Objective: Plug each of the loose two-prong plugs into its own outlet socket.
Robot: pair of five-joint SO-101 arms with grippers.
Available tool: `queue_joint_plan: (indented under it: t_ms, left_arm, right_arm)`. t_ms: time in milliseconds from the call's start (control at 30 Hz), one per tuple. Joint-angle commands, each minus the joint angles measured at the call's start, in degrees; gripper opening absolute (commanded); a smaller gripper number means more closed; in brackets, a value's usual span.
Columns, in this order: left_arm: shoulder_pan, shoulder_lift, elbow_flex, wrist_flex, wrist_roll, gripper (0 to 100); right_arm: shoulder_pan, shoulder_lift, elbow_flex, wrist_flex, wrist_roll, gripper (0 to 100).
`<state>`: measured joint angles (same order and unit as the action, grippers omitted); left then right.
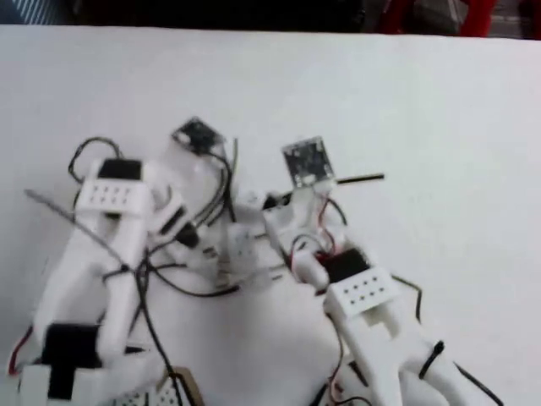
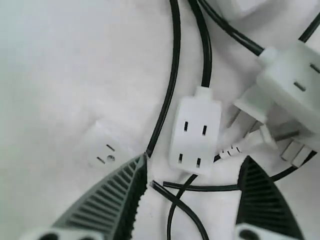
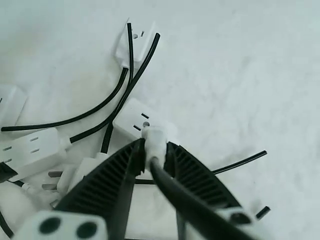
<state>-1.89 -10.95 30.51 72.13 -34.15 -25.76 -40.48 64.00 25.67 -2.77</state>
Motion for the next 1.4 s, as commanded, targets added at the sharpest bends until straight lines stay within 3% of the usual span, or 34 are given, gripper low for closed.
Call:
queue_joint_plan:
  t_ms: [0,167,400,533,700,900,1133,1367]
  left_arm:
    - [-0.5,8.9,-6.0,0.2,-4.2,29]
    - [-0.2,16.7,-8.4,0.0,-4.3,28]
    - [0.3,24.1,-8.4,-7.8,-4.0,8]
    - [1.2,23.5,-9.6,-10.4,-4.0,2]
    - [2.8,23.1,-9.9,-14.2,1.1,6]
    - [1.4,22.9,-13.9,-9.5,7.6,27]
    - [1.0,19.8,-20.3,0.4,8.0,23]
    - [-0.1,-0.8,-12.7,1.7,8.5,23]
  right_arm:
    - [0.3,0.1,-2.8,-1.3,-0.4,1.7]
    - [0.3,0.1,-2.8,-1.3,-0.3,1.7]
    - [0.4,0.2,-2.7,-1.3,-0.2,1.7]
    - [0.3,0.2,-2.7,-1.3,-0.2,1.7]
    - [0.3,0.2,-2.6,-1.3,-0.2,1.7]
    - [0.3,0.2,-2.5,-1.3,-0.2,1.7]
    - [0.3,0.2,-2.5,-1.3,-0.2,1.7]
    - [0.0,0.5,-2.5,-1.3,-0.2,1.7]
